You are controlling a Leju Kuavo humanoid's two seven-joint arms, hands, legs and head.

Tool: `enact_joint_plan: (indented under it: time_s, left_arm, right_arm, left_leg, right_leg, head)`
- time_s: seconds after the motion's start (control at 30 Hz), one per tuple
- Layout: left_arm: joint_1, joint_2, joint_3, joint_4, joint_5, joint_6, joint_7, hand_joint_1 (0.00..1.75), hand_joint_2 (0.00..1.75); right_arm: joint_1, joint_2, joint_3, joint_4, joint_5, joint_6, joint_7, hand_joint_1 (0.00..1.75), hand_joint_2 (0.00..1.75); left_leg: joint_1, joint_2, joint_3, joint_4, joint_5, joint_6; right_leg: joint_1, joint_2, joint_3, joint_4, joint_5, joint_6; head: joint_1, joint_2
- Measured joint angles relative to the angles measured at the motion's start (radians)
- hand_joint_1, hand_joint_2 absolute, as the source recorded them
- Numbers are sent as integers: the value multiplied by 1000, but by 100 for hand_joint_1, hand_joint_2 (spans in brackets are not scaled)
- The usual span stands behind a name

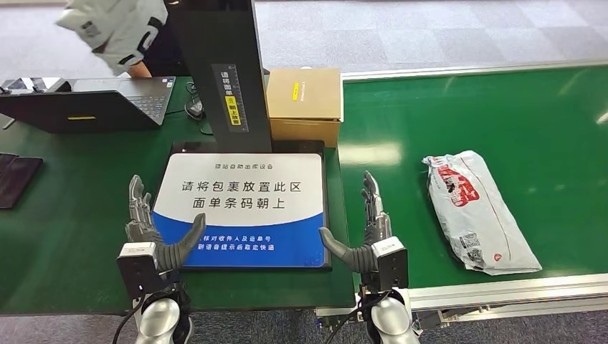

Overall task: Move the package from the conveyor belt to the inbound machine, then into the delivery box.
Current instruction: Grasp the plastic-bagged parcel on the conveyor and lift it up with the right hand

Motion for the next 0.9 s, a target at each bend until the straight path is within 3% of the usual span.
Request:
enact_joint_plan:
  time_s: [0.9]
  left_arm:
    - [-3, -2, 0, 0, -7, -5, 2, 0, 175]
  right_arm:
    - [2, 0, -14, -1, -1, -6, -17, 0, 175]
  left_leg:
    - [0, 0, 0, 0, 0, 0]
  right_leg:
    - [0, 0, 0, 0, 0, 0]
  head:
    - [0, 0]
